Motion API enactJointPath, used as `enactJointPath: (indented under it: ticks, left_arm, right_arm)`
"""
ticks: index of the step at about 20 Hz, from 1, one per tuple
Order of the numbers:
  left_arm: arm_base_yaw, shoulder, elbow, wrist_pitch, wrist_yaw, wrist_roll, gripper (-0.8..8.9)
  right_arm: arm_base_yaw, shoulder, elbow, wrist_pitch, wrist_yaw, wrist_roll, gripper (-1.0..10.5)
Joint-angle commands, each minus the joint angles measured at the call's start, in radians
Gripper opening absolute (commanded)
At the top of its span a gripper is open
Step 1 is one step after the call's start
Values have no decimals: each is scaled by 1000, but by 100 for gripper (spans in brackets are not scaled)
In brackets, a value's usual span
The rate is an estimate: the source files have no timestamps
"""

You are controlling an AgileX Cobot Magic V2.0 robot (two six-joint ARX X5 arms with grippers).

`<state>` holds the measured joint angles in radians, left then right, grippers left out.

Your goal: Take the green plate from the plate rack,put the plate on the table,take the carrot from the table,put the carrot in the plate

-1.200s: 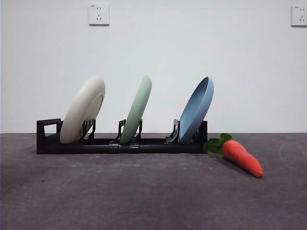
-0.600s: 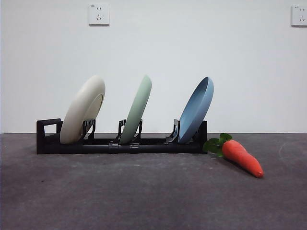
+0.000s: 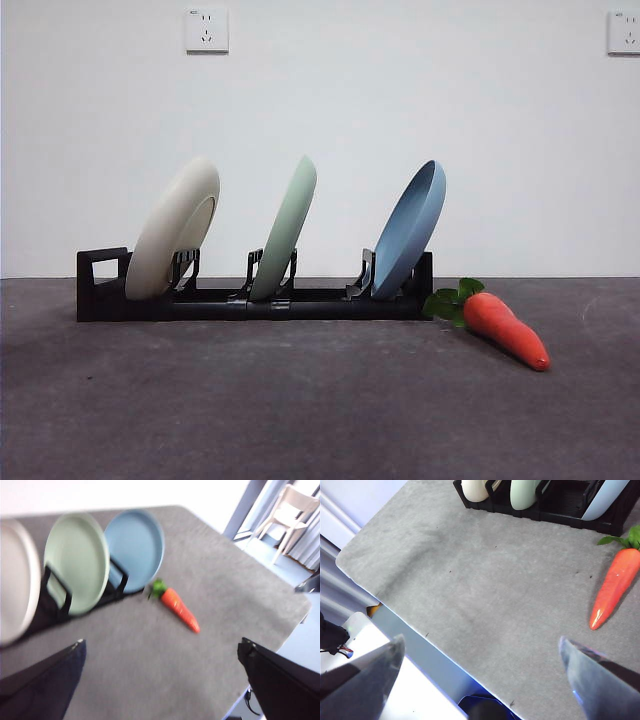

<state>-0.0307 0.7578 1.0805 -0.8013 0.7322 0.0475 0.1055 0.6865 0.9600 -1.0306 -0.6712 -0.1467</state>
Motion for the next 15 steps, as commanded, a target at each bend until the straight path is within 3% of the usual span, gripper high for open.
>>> enactJointPath:
  ticks: [1, 5, 10, 15]
  left_arm:
    - [-63, 101, 73, 61, -22, -9, 520]
    - [-210, 302, 190, 174, -158, -21, 519]
    - [-360, 573, 297, 360, -356, -22, 517]
    - [-423, 845, 370, 526, -495, -22, 517]
  right_arm:
    - [2, 4, 3, 5, 1, -4, 537]
    - [2, 18, 3, 5, 53, -4, 537]
    - [2, 41, 3, 5, 52, -4, 537]
    - [2, 52, 3, 5, 52, -4, 537]
